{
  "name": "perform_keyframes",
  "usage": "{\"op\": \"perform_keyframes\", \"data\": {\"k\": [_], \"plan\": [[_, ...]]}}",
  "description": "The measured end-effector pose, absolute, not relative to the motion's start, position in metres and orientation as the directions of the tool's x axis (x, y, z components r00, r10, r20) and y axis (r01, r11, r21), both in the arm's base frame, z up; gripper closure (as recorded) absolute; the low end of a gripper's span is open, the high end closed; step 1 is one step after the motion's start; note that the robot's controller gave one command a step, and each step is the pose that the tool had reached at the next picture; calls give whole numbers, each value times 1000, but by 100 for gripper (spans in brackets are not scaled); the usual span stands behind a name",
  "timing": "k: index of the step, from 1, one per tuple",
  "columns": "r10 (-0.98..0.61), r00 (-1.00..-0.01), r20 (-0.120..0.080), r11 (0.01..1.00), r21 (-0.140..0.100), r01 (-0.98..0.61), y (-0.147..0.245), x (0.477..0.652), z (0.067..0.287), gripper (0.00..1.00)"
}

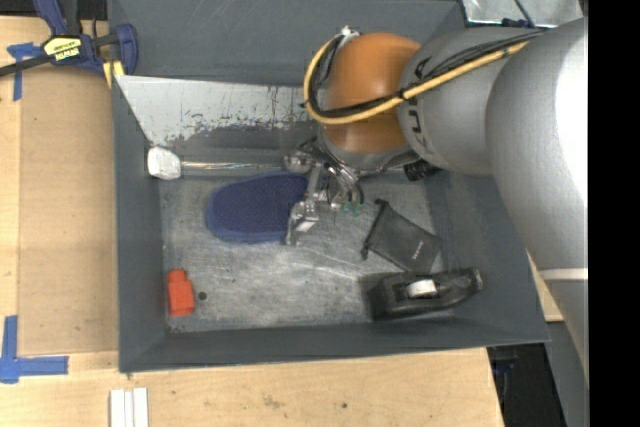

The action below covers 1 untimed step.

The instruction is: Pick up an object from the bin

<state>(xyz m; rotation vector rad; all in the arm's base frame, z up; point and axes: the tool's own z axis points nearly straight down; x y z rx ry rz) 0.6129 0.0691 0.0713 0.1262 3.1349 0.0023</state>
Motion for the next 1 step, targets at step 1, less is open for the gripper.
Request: {"op": "perform_keyframes", "data": {"k": [1], "plan": [[81, -997, -18, 997, 4, 81, 69, 616, 77, 100]]}}
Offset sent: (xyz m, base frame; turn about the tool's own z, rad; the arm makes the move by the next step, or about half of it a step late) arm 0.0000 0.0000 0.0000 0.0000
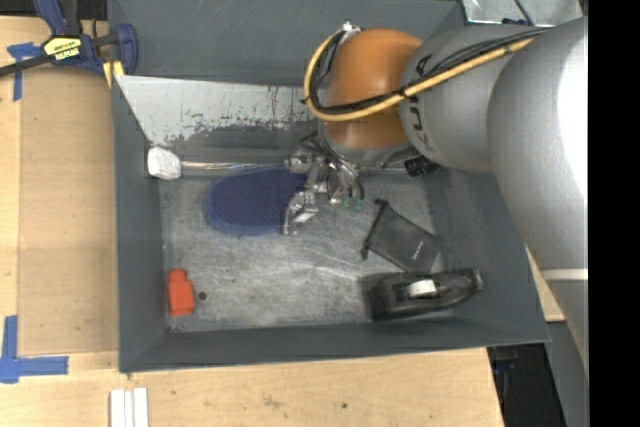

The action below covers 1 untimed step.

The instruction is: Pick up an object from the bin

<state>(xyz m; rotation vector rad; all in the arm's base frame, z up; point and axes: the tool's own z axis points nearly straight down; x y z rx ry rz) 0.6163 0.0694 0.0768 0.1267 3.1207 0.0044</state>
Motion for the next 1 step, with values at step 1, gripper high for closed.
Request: {"op": "perform_keyframes", "data": {"k": [1], "plan": [[58, -998, -12, 998, 1, 58, 64, 620, 225, 100]]}}
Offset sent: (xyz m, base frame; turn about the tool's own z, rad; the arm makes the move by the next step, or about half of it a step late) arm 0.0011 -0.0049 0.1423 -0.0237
